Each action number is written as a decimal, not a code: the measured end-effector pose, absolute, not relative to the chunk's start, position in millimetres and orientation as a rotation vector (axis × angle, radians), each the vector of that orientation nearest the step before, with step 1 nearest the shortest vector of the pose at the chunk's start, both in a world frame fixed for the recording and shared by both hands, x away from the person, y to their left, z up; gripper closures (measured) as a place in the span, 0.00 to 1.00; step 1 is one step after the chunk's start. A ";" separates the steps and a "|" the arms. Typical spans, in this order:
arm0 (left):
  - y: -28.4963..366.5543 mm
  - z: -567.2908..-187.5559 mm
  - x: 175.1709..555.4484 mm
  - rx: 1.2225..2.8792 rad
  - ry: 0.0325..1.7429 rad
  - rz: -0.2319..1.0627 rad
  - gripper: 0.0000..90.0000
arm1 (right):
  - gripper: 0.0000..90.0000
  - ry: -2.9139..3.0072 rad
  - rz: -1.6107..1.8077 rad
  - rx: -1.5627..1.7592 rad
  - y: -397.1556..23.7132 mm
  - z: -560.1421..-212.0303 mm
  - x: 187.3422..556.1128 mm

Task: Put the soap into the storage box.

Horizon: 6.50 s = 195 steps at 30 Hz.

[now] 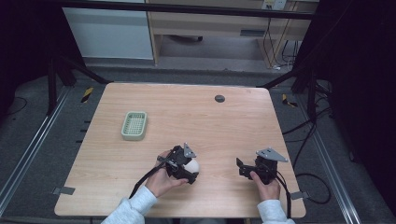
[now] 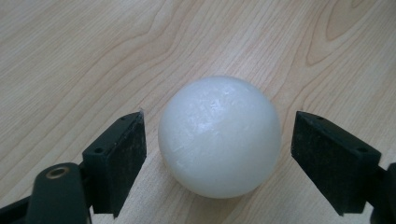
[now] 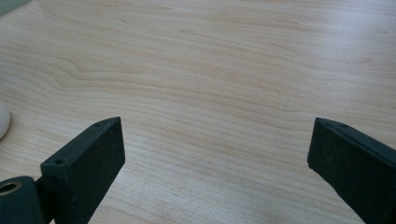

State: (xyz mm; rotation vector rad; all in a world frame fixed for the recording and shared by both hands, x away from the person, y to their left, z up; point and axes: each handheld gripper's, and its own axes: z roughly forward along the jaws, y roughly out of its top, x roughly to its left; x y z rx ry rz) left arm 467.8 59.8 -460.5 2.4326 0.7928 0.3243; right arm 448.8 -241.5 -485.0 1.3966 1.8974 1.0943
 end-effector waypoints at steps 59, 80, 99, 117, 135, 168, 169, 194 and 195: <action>52.6 -468.5 477.7 2.535 0.819 0.286 0.27 | 0.05 1.905 1.079 1.388 -239.5 -485.3 448.4; 82.9 -429.1 469.9 2.446 0.836 0.332 0.27 | 0.05 1.905 1.083 1.389 -239.7 -485.5 448.3; 119.2 -403.9 482.1 2.375 0.917 0.380 0.27 | 0.05 1.904 1.079 1.388 -239.5 -486.0 448.6; 150.7 -387.0 504.2 2.304 1.019 0.417 0.27 | 0.05 1.907 1.084 1.390 -239.1 -485.8 448.4; 179.6 -378.8 536.2 2.211 1.160 0.453 0.27 | 0.05 1.909 1.083 1.387 -239.0 -485.8 448.4; 223.0 -397.9 591.4 2.188 1.390 0.477 0.27 | 0.05 1.914 1.085 1.378 -238.6 -486.2 448.4; 224.4 -399.1 592.5 2.184 1.400 0.477 0.27 | 0.05 1.913 1.087 1.378 -238.6 -486.1 448.4; 243.2 -425.8 614.0 2.174 1.500 0.447 0.27 | 0.05 1.915 1.087 1.379 -238.3 -486.4 448.6; 243.7 -427.0 615.2 2.173 1.503 0.443 0.27 | 0.05 1.916 1.085 1.378 -238.3 -486.5 448.7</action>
